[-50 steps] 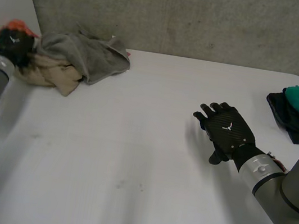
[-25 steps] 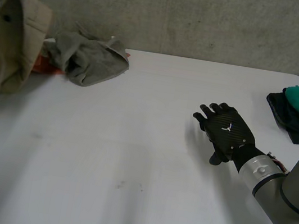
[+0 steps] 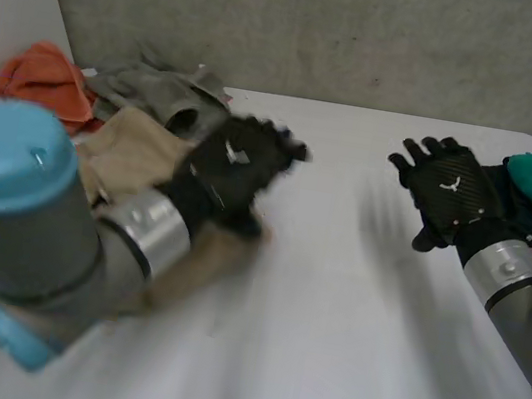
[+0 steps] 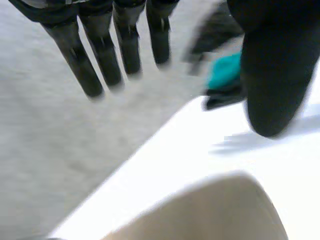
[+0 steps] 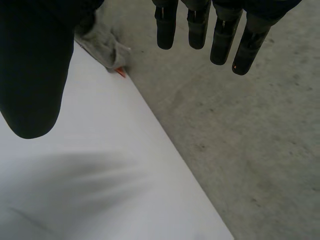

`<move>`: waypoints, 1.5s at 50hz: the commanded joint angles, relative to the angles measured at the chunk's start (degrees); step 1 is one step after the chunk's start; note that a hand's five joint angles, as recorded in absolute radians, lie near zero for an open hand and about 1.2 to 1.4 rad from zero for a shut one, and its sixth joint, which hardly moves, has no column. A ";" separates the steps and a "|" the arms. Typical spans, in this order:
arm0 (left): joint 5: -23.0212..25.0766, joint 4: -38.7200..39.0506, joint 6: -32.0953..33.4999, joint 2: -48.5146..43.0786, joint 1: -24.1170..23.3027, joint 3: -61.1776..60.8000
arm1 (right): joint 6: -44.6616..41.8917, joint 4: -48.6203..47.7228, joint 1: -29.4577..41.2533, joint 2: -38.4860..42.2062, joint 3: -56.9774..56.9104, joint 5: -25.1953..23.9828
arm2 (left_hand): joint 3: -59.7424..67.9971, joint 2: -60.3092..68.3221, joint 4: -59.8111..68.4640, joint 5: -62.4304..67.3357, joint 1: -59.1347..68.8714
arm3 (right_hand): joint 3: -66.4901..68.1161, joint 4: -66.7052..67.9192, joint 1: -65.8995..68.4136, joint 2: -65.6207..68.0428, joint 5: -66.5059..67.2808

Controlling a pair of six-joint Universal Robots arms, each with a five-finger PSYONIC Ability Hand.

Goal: Fold the laundry.

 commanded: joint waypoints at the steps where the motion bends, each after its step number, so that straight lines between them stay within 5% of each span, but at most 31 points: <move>1: 2.20 -2.08 -0.53 -0.43 0.91 -2.60 | 1.19 2.96 0.00 -0.20 -1.97 2.39 | -25.07 -24.69 -24.62 -24.59 -20.60 | -2.25 -3.38 -1.59 -2.70 -3.42; 9: -6.83 -6.21 -3.34 4.58 7.95 -6.80 | 6.80 16.73 3.07 0.50 -7.23 0.99 | -23.35 -22.97 -22.90 -22.87 -18.88 | -2.25 -3.38 -1.59 -2.70 -3.42; 20: -22.94 -7.18 -6.51 10.73 9.10 -17.44 | 23.25 27.67 9.05 11.83 -21.65 -3.76 | -14.95 -14.57 -14.50 -14.47 -10.48 | -2.25 -3.38 -1.59 -2.70 -3.42; 33: -22.94 -6.57 -6.25 7.67 9.72 -21.76 | 45.40 27.49 13.19 30.20 -39.76 -3.58 | -1.49 -1.11 -1.04 -1.01 2.98 | -2.25 -3.38 -1.59 -2.70 -3.42; 46: -22.94 1.87 -3.62 1.86 10.51 -20.00 | 47.69 27.76 16.96 37.15 -47.85 -1.30 | 44.90 45.28 45.36 45.39 49.37 | -2.25 -3.38 -1.59 -2.70 -3.42; 57: -22.77 1.60 -0.01 11.94 10.33 -19.82 | 47.69 28.28 20.39 39.70 -49.87 -0.95 | 44.93 45.31 45.38 45.41 49.40 | -1.84 -2.97 -1.17 -2.28 -3.00; 63: -22.68 1.60 -0.01 19.43 10.16 -19.74 | 47.69 28.28 21.98 42.25 -54.17 1.60 | 44.93 45.31 45.38 45.41 49.40 | 31.40 30.27 32.07 30.96 30.24; 64: -22.68 1.60 -0.01 20.14 10.16 -19.65 | 47.60 28.28 22.15 42.60 -54.62 2.04 | 44.93 45.31 45.38 45.41 49.40 | 40.13 39.00 40.80 39.69 38.97; 65: -22.68 1.52 0.08 21.36 10.24 -19.56 | 47.60 27.94 22.33 42.95 -55.40 2.91 | 44.93 45.31 45.38 45.41 49.40 | 63.54 62.41 64.20 63.09 62.37; 66: -22.68 1.43 0.08 21.89 10.24 -19.47 | 47.60 27.76 22.41 43.04 -55.67 3.36 | 44.93 45.31 45.38 45.41 49.40 | 67.71 66.58 68.37 67.26 66.54; 72: -22.59 0.64 0.17 23.04 10.16 -18.68 | 44.63 27.23 21.89 39.19 -54.45 9.24 | 44.93 45.31 45.38 45.41 49.40 | 67.75 66.62 68.41 67.30 66.58; 75: -22.59 0.29 0.26 23.22 10.16 -17.89 | 37.17 27.23 21.36 30.06 -48.22 10.30 | 44.93 45.31 45.38 45.41 49.40 | 67.75 66.62 68.41 67.30 66.58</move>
